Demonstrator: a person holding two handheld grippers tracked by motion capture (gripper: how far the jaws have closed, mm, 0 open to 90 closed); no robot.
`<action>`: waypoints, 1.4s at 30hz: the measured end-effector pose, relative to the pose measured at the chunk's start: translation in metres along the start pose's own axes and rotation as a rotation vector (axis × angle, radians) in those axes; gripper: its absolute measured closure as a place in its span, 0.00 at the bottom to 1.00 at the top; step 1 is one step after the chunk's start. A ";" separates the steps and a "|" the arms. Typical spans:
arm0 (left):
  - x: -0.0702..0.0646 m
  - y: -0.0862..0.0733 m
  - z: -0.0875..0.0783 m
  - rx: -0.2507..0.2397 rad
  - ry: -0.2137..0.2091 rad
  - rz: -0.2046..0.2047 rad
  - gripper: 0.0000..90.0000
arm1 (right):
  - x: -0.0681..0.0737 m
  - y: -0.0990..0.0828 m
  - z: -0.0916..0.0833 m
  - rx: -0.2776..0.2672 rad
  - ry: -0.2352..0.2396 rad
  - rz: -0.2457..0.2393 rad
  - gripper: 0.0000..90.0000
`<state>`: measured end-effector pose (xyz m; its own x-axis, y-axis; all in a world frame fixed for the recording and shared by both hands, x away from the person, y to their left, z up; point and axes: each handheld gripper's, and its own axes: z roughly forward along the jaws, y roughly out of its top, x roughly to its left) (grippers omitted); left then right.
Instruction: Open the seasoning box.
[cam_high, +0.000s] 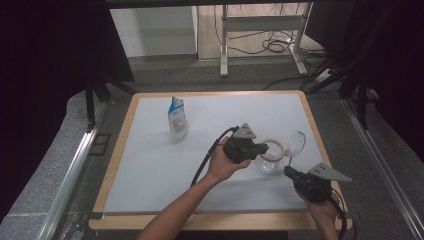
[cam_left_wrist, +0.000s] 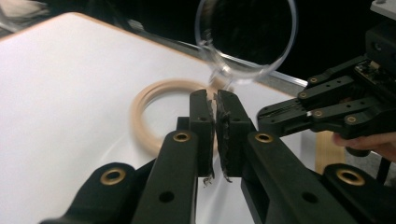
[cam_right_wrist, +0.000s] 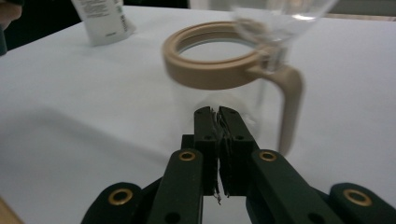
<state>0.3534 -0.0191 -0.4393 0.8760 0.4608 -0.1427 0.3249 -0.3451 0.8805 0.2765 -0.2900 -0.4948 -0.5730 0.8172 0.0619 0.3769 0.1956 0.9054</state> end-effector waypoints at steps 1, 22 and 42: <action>0.003 -0.005 -0.007 -0.005 0.005 -0.014 0.94 | 0.004 0.000 0.002 0.007 0.009 -0.012 0.95; 0.029 -0.124 -0.115 -0.058 0.205 -0.145 0.34 | 0.079 0.003 0.048 0.017 0.209 -0.126 0.51; 0.054 -0.151 -0.150 -0.064 0.330 -0.223 0.37 | 0.104 0.013 0.094 0.055 0.234 -0.125 0.37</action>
<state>0.2981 0.1801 -0.5122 0.6214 0.7602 -0.1898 0.4623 -0.1601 0.8722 0.2900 -0.1513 -0.5161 -0.7676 0.6388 0.0524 0.3283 0.3216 0.8881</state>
